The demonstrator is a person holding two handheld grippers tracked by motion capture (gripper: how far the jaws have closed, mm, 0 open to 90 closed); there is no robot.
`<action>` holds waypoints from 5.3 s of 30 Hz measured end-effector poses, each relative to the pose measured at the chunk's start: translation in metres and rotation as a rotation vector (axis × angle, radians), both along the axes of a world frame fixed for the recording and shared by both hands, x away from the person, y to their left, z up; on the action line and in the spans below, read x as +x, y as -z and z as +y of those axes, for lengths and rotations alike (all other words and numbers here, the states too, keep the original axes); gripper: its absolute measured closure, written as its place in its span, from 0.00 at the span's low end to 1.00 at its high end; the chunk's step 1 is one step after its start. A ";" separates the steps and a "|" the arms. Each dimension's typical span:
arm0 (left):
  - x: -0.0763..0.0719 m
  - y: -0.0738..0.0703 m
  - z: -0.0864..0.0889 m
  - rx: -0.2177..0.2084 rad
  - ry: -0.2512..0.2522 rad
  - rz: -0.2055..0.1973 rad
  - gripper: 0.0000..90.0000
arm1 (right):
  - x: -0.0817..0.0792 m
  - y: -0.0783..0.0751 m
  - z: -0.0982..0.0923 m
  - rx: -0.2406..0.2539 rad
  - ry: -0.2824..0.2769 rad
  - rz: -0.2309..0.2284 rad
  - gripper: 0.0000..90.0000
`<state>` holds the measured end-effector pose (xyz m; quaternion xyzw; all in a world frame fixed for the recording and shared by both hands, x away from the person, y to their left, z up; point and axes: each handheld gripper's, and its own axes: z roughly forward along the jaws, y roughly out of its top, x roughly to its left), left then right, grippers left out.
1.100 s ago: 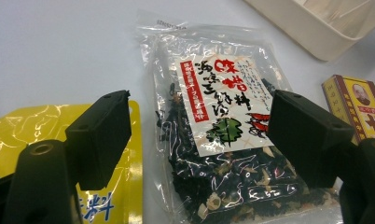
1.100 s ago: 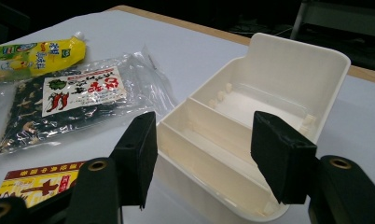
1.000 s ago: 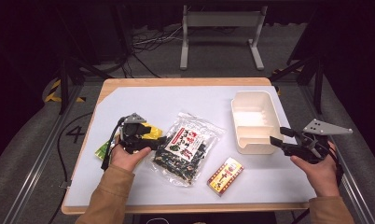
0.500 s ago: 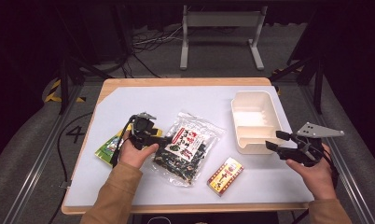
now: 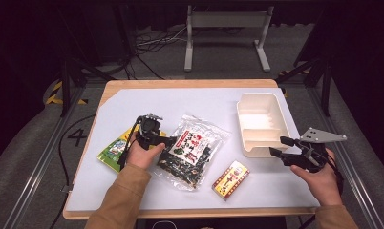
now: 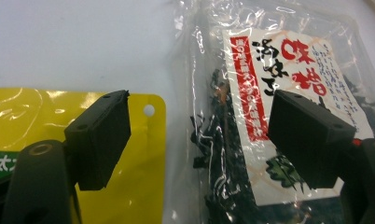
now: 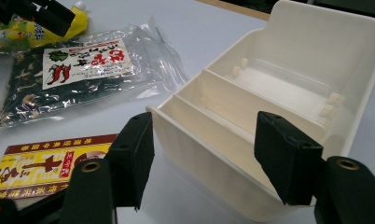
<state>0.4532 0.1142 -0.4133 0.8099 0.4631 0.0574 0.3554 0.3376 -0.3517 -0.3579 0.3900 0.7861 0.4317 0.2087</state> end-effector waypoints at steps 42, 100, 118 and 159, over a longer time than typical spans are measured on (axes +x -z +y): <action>0.007 0.009 -0.022 0.070 0.070 0.060 0.71 | -0.011 0.001 0.009 -0.025 -0.026 0.001 0.42; -0.085 -0.111 -0.006 -0.148 0.224 -0.344 0.98 | -0.013 -0.011 0.035 0.020 -0.096 -0.024 0.46; -0.102 -0.126 0.002 -0.254 0.256 -0.447 0.98 | 0.006 -0.002 0.074 0.172 -0.154 0.068 0.46; -0.100 -0.118 0.007 -0.346 0.280 -0.467 0.98 | 0.017 -0.031 0.080 0.436 -0.231 -0.005 0.96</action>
